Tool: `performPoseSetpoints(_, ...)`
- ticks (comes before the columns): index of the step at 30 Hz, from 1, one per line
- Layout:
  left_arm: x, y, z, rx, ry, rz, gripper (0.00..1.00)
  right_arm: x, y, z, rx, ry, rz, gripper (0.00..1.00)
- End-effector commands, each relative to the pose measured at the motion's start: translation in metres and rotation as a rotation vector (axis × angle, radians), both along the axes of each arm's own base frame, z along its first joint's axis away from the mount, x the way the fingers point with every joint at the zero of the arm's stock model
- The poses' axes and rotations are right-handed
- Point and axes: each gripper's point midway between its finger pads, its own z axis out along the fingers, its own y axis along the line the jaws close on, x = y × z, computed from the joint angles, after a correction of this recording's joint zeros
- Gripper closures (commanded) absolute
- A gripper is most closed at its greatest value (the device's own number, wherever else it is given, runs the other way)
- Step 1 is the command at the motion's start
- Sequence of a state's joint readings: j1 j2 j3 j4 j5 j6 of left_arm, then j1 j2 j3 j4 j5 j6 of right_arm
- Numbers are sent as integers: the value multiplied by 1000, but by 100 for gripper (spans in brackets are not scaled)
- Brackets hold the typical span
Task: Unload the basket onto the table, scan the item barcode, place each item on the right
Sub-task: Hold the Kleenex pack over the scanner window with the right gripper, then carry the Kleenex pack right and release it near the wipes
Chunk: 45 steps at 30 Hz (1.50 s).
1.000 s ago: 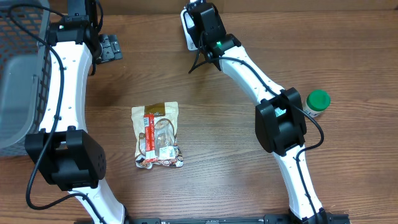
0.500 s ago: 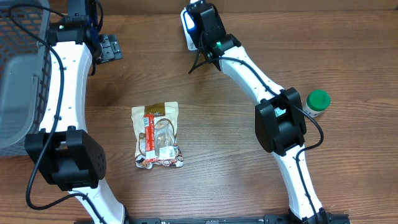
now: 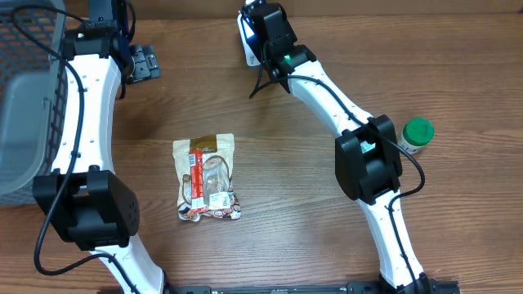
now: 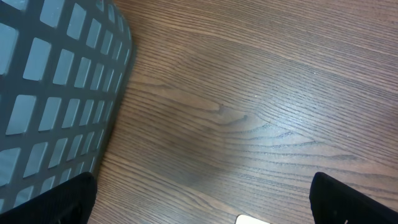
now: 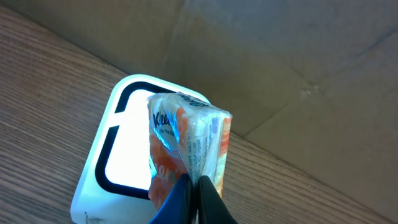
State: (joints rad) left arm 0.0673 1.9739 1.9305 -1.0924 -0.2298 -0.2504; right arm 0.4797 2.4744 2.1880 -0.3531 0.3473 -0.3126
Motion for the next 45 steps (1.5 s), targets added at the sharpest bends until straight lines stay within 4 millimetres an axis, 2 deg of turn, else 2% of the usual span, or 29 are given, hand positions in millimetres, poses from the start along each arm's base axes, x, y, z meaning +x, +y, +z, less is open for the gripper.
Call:
performPoseSetpoints(1, 0, 1, 1, 20, 3, -14, 0, 1, 3, 17, -47, -38, 30, 96)
performPoseSetpoints(6, 0, 1, 1, 19, 3, -14, 0, 2, -1, 37, -57, -80, 10, 96)
performPoseSetpoints(9, 0, 1, 1, 20, 3, -14, 0, -1, -2, 63, -36, -113, 6, 96)
performPoseSetpoints(10, 0, 1, 1, 20, 3, -14, 0, -4, -4, 81, -26, -133, 5, 96)
performPoseSetpoints(11, 0, 1, 1, 19, 3, -14, 0, -10, -7, 102, -1, -146, -4, 96)
performPoseSetpoints(14, 1, 1, 1, 19, 3, -14, 0, -24, -15, 132, 76, -142, -44, 96)
performPoseSetpoints(17, 1, 1, 1, 19, 3, -14, 0, -44, -32, 162, 180, -116, -113, 96)
performPoseSetpoints(20, 0, 1, 1, 19, 3, -14, 0, -66, -54, 180, 278, -61, -202, 96)
performPoseSetpoints(22, 0, 1, 1, 19, 3, -14, 0, -84, -69, 184, 322, -5, -265, 96)
performPoseSetpoints(25, 0, 1, 1, 19, 3, -14, 0, -116, -98, 179, 352, 108, -378, 96)
performPoseSetpoints(29, 0, 1, 1, 19, 3, -14, 0, -155, -139, 161, 325, 259, -520, 96)
performPoseSetpoints(33, 0, 1, 1, 19, 3, -14, 0, -193, -179, 130, 203, 451, -617, 96)
performPoseSetpoints(37, 0, 1, 1, 19, 3, -14, 0, -226, -207, 96, 127, 638, -688, 96)
performPoseSetpoints(40, 0, 1, 1, 19, 3, -14, 0, -243, -225, 73, 76, 734, -739, 96)
performPoseSetpoints(45, 0, 1, 1, 19, 3, -14, 0, -258, -245, 34, 30, 829, -799, 92)
